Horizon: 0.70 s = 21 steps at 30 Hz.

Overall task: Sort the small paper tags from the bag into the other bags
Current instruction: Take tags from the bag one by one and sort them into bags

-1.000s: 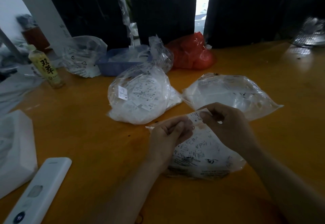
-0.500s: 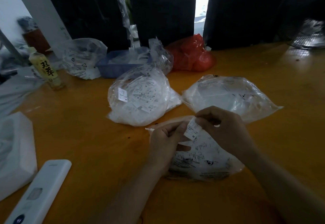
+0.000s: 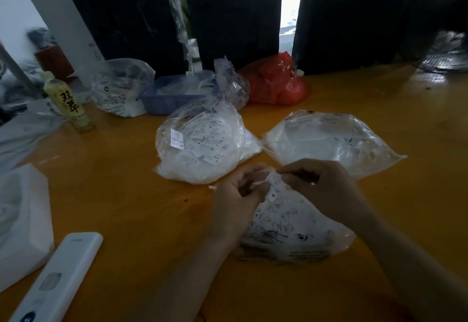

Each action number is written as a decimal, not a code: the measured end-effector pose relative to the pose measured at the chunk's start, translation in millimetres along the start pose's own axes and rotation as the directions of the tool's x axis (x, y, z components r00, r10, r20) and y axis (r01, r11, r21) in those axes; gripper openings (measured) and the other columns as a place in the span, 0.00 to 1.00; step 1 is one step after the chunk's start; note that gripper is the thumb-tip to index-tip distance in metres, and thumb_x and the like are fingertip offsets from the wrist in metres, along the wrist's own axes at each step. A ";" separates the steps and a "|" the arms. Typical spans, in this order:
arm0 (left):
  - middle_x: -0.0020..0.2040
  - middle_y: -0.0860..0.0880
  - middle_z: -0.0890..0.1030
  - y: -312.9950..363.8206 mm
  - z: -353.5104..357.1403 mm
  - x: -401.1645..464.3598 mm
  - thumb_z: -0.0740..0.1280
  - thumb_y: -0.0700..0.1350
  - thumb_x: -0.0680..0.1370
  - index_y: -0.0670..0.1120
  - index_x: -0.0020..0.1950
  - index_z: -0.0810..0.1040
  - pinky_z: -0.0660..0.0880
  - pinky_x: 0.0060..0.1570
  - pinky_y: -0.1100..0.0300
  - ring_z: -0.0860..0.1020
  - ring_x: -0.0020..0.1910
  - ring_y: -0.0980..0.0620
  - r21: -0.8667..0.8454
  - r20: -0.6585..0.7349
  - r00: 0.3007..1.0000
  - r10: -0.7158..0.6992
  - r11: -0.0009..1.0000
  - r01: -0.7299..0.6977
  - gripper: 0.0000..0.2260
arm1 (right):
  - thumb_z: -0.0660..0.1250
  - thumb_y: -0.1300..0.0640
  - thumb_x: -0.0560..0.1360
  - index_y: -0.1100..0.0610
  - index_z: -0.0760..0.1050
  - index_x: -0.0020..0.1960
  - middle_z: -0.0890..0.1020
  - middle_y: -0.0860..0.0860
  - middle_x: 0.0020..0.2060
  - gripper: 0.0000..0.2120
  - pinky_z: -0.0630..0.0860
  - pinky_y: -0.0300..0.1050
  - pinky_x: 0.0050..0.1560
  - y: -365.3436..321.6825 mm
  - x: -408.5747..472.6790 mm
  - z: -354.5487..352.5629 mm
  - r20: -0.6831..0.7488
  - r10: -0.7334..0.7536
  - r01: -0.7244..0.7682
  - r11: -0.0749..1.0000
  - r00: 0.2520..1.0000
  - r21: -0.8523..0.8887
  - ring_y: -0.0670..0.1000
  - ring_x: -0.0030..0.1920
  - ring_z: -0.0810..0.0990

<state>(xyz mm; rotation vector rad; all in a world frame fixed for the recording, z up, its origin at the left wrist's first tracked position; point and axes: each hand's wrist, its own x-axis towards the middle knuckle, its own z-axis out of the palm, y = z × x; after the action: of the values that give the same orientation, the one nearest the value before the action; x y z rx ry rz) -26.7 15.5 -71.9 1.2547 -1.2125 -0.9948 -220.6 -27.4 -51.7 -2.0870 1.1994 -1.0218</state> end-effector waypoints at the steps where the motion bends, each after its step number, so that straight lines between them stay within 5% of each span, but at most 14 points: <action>1: 0.56 0.58 0.86 4.1 -2.6 1.1 0.74 0.41 0.79 0.57 0.63 0.82 0.82 0.48 0.62 0.85 0.51 0.58 0.056 -0.002 0.999 0.043 0.998 -0.043 0.16 | 0.70 0.48 0.78 0.40 0.83 0.56 0.85 0.38 0.42 0.08 0.82 0.44 0.42 -0.5 0.3 -2.0 0.038 0.022 -0.023 1.000 0.999 0.010 0.44 0.41 0.84; 4: 0.55 0.55 0.85 20.5 -21.5 15.2 0.72 0.40 0.80 0.57 0.62 0.83 0.82 0.42 0.65 0.83 0.44 0.58 0.294 -0.064 0.966 0.252 0.929 -0.223 0.14 | 0.66 0.46 0.79 0.43 0.81 0.61 0.85 0.40 0.41 0.12 0.83 0.53 0.39 1.7 4.3 -8.7 -0.057 0.085 -0.083 0.996 0.995 0.022 0.49 0.41 0.84; 6: 0.60 0.52 0.83 33.0 -41.9 37.5 0.71 0.37 0.80 0.52 0.60 0.85 0.78 0.44 0.70 0.82 0.47 0.59 0.571 -0.144 0.887 0.439 0.769 -0.288 0.12 | 0.65 0.49 0.81 0.46 0.81 0.61 0.83 0.36 0.40 0.12 0.82 0.38 0.40 7.8 9.3 -13.3 -0.207 0.088 -0.091 0.996 0.975 -0.010 0.38 0.42 0.83; 8: 0.64 0.48 0.82 43.2 -63.1 63.9 0.69 0.36 0.81 0.47 0.60 0.86 0.74 0.54 0.69 0.81 0.56 0.54 0.776 -0.203 0.831 0.518 0.603 -0.186 0.11 | 0.65 0.51 0.82 0.49 0.82 0.60 0.82 0.36 0.42 0.11 0.74 0.25 0.39 14.6 13.6 -16.1 -0.308 0.088 -0.106 0.993 0.947 -0.044 0.30 0.42 0.80; 11: 0.74 0.43 0.73 36.3 -81.3 102.1 0.64 0.39 0.84 0.45 0.64 0.84 0.68 0.68 0.53 0.71 0.72 0.42 0.922 -0.166 0.933 0.319 0.386 0.032 0.12 | 0.65 0.54 0.82 0.53 0.82 0.60 0.84 0.45 0.48 0.10 0.70 0.28 0.40 29.4 19.0 -18.1 -0.359 0.098 -0.160 0.976 0.928 -0.148 0.37 0.42 0.79; 14: 0.81 0.44 0.52 24.8 -81.9 122.8 0.57 0.46 0.84 0.50 0.65 0.78 0.51 0.75 0.34 0.50 0.78 0.36 0.985 -0.149 0.989 0.021 0.093 0.147 0.14 | 0.64 0.55 0.83 0.56 0.83 0.61 0.84 0.53 0.56 0.11 0.72 0.49 0.57 48.6 23.6 -21.4 -0.319 0.110 -0.218 0.920 0.941 -0.326 0.53 0.52 0.79; 18: 0.81 0.42 0.49 17.7 -80.8 137.4 0.45 0.55 0.85 0.46 0.77 0.67 0.44 0.76 0.31 0.44 0.80 0.38 0.974 -0.201 0.978 -0.062 0.091 0.206 0.26 | 0.63 0.52 0.83 0.48 0.79 0.67 0.78 0.54 0.66 0.14 0.63 0.54 0.68 68.9 25.9 -27.0 -0.171 0.240 -0.295 0.771 0.956 -0.565 0.61 0.66 0.71; 21: 0.82 0.43 0.50 18.9 -81.9 137.6 0.42 0.57 0.85 0.50 0.77 0.69 0.45 0.76 0.33 0.46 0.80 0.39 0.967 -0.242 0.970 0.026 0.086 0.239 0.28 | 0.63 0.46 0.82 0.41 0.74 0.72 0.73 0.53 0.69 0.18 0.60 0.58 0.70 71.9 25.0 -24.7 -0.084 0.307 -0.285 0.700 0.948 -0.655 0.61 0.70 0.65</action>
<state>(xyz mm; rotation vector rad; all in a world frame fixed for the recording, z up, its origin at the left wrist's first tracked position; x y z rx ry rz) 70.7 -106.8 -32.4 2.4980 -1.7023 0.1523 -267.5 -85.0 -81.5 -2.2642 2.0298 -0.4222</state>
